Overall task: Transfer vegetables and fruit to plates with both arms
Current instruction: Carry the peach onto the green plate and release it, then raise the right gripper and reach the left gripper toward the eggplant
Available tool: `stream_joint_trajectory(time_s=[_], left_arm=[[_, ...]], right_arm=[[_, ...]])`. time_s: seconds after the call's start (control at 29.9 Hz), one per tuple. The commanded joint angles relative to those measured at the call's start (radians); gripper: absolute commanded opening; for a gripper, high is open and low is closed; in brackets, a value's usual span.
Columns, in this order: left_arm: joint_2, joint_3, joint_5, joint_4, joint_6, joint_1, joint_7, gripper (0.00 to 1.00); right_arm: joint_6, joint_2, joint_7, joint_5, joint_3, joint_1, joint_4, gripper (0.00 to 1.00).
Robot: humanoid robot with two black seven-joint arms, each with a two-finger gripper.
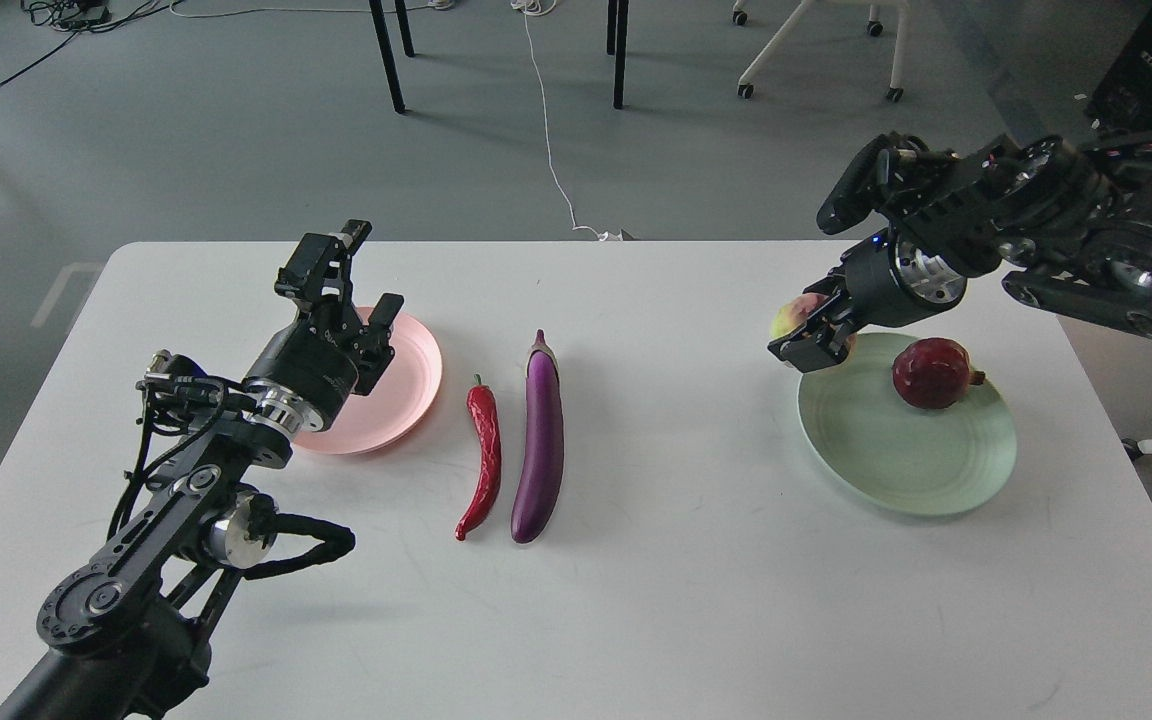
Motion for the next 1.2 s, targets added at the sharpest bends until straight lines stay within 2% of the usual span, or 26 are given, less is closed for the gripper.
stream_joint_trajectory(time_s=[0.0,0.13,0.23,0.4,0.57,0.8,0.83,0.9,0.94,1.17], left_arm=[[0.001,0.001,0.001,0.002,0.004,0.001,-0.001,0.99],[0.002,0.001,0.001,0.001,0.004,0.001,0.0,0.98],[0.002,0.001,0.003,0.001,0.004,0.001,0.0,0.99],[0.002,0.001,0.003,0.001,0.004,0.001,0.0,0.98],[0.023,0.002,0.004,0.001,0.012,0.001,0.0,0.99],[0.06,-0.002,0.006,-0.002,0.015,0.001,-0.029,0.99],[0.077,-0.001,0.006,-0.014,0.015,0.001,-0.069,0.99],[0.109,0.002,0.007,-0.027,0.012,0.001,-0.127,0.98],[0.12,0.005,0.007,-0.031,0.009,0.001,-0.135,0.99],[0.143,0.073,0.019,-0.057,0.004,-0.041,-0.14,0.99]], right_arm=[[-0.004,-0.052,0.0,-0.021,0.002,-0.049,0.003,0.45],[-0.033,-0.08,0.0,-0.023,0.002,-0.101,0.012,0.5],[-0.04,-0.106,0.0,-0.024,0.0,-0.138,0.03,0.62],[-0.053,-0.118,0.0,-0.036,-0.001,-0.164,0.036,0.76],[-0.06,-0.121,0.0,-0.036,0.009,-0.164,0.038,0.93],[-0.075,-0.175,0.0,-0.015,0.169,-0.166,0.047,0.97],[-0.073,-0.204,0.0,0.003,0.251,-0.172,0.055,0.97],[-0.069,-0.25,0.0,0.13,0.383,-0.224,0.058,0.98],[-0.069,-0.264,0.0,0.202,0.437,-0.259,0.058,0.98],[-0.066,-0.253,0.0,0.768,0.839,-0.596,0.055,0.98]])
